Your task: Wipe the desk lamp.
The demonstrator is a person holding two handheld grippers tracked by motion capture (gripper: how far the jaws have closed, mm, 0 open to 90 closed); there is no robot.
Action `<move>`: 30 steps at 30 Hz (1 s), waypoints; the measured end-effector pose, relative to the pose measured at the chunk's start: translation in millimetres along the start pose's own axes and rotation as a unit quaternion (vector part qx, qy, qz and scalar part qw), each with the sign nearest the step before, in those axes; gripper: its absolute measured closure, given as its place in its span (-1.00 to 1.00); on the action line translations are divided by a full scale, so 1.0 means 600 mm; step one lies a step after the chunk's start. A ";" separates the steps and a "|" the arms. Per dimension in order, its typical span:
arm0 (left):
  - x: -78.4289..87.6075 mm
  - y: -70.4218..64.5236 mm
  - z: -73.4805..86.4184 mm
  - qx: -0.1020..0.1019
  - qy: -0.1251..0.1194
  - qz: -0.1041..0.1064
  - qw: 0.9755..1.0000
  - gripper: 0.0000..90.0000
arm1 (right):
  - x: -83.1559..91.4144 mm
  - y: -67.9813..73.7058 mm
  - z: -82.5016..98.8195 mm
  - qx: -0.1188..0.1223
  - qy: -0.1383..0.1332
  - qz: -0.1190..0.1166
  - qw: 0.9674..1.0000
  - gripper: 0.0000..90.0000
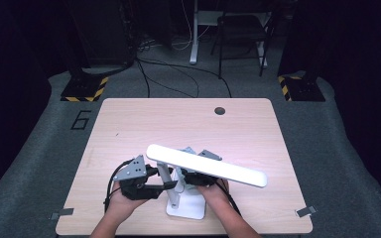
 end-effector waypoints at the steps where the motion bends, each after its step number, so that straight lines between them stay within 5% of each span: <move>1: 0.000 0.000 0.000 0.001 -0.001 0.000 1.000 0.19 | -0.002 0.005 0.002 0.001 0.007 0.000 1.000 -0.48; 8: 0.000 0.000 0.000 0.001 0.000 0.001 1.000 0.19 | -0.043 0.008 0.026 -0.017 0.074 0.008 0.997 -0.62; 13: 0.000 0.000 0.000 0.002 0.000 0.002 1.000 0.19 | -0.055 0.002 0.041 -0.031 0.097 -0.033 0.994 -0.55; 16: -0.001 0.000 0.000 0.002 -0.001 0.002 1.000 0.19 | -0.059 -0.001 0.047 -0.068 0.105 -0.070 0.990 -0.42; 18: -0.001 0.000 0.000 0.002 0.000 0.001 1.000 0.19 | -0.059 -0.003 0.048 -0.071 0.104 -0.085 0.988 -0.33; 24: -0.001 0.000 0.000 0.004 -0.002 0.001 1.000 0.19 | -0.050 0.004 0.039 -0.028 0.083 -0.082 0.993 0.33; 30: 0.000 -0.001 0.001 0.002 0.004 0.003 1.000 0.20 | -0.052 -0.003 0.036 -0.026 0.079 -0.085 0.993 0.54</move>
Point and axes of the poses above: each handheld gripper's, and its own axes: x roughly backward along the jaws, z roughly out of its underside, y roughly to its left, the point moved 7 cm from there along -x, roughly forward along the jaws, and after that the axes turned 11 degrees about z, right-handed, at the moved point
